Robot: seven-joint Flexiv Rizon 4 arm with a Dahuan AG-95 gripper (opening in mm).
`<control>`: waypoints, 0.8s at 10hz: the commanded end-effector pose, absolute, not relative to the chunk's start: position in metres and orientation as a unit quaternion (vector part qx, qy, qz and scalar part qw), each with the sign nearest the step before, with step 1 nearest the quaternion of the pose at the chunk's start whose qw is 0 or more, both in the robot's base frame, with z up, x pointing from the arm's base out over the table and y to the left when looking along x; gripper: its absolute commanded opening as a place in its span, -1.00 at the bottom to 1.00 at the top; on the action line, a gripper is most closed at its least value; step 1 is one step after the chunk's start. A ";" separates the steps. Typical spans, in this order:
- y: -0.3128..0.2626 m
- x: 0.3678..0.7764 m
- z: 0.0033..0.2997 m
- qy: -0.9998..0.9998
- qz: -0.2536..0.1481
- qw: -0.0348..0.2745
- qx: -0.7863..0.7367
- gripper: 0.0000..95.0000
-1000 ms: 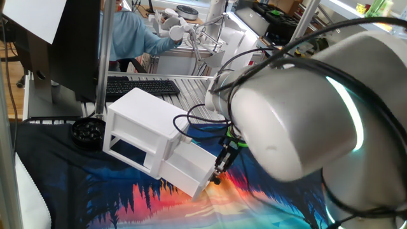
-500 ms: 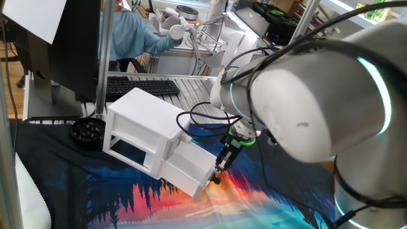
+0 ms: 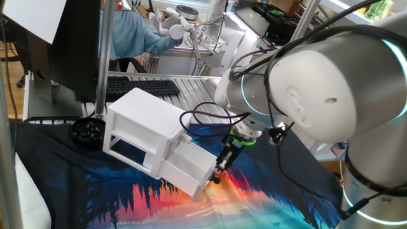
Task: Grasp the handle and close the drawer
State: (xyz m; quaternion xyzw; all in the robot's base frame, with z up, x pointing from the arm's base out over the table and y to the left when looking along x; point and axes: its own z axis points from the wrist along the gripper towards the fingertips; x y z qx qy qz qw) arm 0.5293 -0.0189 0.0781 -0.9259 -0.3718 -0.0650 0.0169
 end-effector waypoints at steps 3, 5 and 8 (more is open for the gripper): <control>-0.017 0.526 0.085 -0.367 -0.063 0.011 -0.928 -1.00; -0.011 0.525 0.087 -0.358 -0.062 0.011 -0.931 -1.00; -0.007 0.525 0.087 -0.365 -0.063 0.011 -0.929 -1.00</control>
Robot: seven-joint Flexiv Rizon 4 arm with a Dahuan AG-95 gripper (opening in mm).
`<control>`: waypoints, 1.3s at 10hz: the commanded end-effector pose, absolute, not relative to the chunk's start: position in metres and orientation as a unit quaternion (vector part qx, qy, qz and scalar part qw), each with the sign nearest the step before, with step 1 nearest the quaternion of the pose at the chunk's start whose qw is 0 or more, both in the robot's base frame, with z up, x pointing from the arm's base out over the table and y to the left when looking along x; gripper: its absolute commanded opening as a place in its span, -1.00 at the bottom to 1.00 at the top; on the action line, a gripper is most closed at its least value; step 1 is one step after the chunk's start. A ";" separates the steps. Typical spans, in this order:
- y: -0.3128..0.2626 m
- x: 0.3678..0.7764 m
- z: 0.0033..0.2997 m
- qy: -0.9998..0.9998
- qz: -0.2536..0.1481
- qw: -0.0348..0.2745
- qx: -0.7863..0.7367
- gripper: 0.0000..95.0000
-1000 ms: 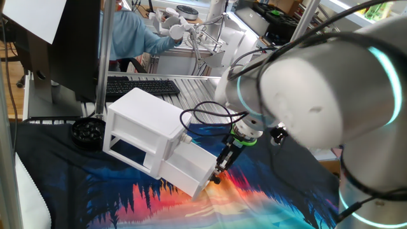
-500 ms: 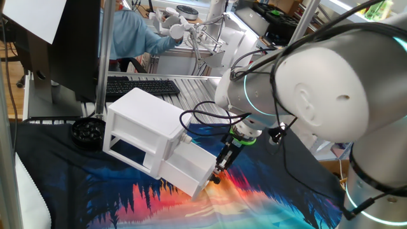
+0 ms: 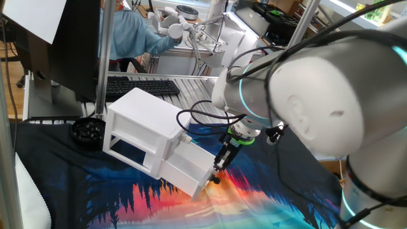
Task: Grasp the handle and close the drawer
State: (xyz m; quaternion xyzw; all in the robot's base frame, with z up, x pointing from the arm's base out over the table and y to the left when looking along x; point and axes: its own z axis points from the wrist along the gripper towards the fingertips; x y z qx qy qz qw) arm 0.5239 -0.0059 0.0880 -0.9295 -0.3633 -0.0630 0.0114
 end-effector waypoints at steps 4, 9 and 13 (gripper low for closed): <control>-0.017 0.524 0.086 -0.372 -0.050 -0.008 -0.927 -1.00; -0.029 0.516 0.090 -0.373 -0.065 0.021 -0.925 -1.00; -0.025 0.515 0.083 -0.375 -0.065 0.019 -0.925 -1.00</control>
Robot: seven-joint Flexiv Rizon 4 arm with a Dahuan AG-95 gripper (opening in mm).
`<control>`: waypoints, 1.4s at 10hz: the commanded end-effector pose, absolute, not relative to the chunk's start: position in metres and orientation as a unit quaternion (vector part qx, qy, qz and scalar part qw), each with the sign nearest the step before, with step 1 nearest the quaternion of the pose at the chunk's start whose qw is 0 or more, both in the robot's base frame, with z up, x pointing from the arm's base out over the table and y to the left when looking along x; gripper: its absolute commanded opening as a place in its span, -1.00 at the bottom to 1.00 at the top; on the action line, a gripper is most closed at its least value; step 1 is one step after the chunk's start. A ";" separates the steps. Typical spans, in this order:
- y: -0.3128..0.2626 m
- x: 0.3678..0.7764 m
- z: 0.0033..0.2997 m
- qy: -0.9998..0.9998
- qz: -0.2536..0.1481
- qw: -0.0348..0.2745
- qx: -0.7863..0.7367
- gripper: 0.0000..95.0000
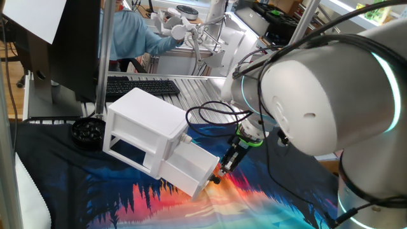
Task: Grasp the handle and close the drawer
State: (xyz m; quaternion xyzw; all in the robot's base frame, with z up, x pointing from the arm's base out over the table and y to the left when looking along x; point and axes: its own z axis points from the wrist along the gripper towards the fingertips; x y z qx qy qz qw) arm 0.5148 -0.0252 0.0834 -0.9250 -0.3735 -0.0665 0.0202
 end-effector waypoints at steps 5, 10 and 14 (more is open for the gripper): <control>-0.023 0.517 0.079 -0.371 -0.067 0.020 -0.926 -1.00; -0.013 0.518 0.079 -0.363 -0.067 0.020 -0.929 -1.00; -0.009 0.524 0.082 -0.357 -0.068 0.023 -0.931 -1.00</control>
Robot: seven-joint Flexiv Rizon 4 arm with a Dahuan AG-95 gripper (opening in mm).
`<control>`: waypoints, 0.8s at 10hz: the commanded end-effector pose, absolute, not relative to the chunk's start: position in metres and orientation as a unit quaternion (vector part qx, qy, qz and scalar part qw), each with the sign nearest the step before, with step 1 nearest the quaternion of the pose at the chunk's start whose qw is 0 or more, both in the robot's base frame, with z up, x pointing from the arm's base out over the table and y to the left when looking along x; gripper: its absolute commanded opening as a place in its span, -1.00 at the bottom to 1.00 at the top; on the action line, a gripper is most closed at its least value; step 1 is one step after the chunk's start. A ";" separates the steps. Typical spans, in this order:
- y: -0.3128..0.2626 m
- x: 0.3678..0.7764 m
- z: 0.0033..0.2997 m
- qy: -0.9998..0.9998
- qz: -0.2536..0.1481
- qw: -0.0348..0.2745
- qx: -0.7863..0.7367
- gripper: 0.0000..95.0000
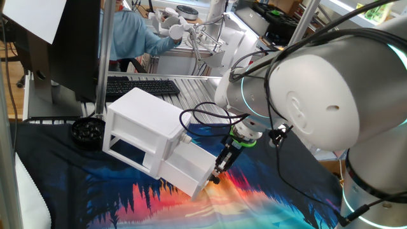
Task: Grasp the handle and close the drawer
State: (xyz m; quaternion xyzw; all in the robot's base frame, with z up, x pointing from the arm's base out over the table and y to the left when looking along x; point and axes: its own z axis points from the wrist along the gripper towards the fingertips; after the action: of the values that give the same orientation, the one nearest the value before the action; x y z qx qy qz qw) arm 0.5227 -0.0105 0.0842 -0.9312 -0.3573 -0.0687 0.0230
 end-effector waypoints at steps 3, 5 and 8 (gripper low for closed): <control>-0.007 0.525 0.079 -0.357 -0.066 0.019 -0.932 -1.00; -0.007 0.525 0.080 -0.356 -0.067 0.018 -0.932 -1.00; -0.006 0.526 0.078 -0.353 -0.070 0.019 -0.933 -1.00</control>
State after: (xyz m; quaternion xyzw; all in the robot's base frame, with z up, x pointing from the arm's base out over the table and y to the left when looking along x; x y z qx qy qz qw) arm 0.5255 -0.0064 0.0802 -0.9325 -0.3531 -0.0729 0.0210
